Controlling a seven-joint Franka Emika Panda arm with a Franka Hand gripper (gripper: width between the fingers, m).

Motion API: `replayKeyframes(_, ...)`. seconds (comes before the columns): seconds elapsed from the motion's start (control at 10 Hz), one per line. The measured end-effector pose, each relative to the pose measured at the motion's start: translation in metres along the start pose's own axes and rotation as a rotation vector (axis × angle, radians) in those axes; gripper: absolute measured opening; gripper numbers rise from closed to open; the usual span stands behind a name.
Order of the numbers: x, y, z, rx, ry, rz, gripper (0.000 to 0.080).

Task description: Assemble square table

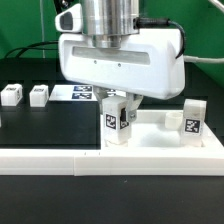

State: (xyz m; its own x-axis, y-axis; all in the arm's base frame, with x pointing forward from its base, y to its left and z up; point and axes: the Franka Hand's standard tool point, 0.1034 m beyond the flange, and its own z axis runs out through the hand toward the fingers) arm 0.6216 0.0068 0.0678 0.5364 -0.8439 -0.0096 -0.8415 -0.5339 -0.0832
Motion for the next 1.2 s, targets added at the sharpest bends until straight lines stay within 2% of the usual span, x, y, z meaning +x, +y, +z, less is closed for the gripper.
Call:
replayKeyframes(0.2, -0.0003, -0.0023, 0.0, -0.008, -0.036, 0.297, 0.029)
replayKeyframes(0.4, -0.0002, -0.0052, 0.0005, 0.016, -0.079, 0.687, 0.029)
replayKeyframes(0.6, 0.0008, -0.0061, 0.0019, 0.053, -0.117, 0.94, 0.029)
replayKeyframes(0.9, -0.0005, -0.0075, 0.0028, 0.064, -0.105, 0.957, 0.029)
replayKeyframes(1.0, -0.0006, -0.0075, 0.0027, 0.064, -0.104, 0.948, 0.0472)
replayKeyframes(1.1, -0.001, -0.0058, 0.001, 0.068, -0.082, 0.694, 0.0587)
replayKeyframes(1.2, -0.003, -0.0065, -0.0016, 0.067, -0.067, 0.508, 0.0587)
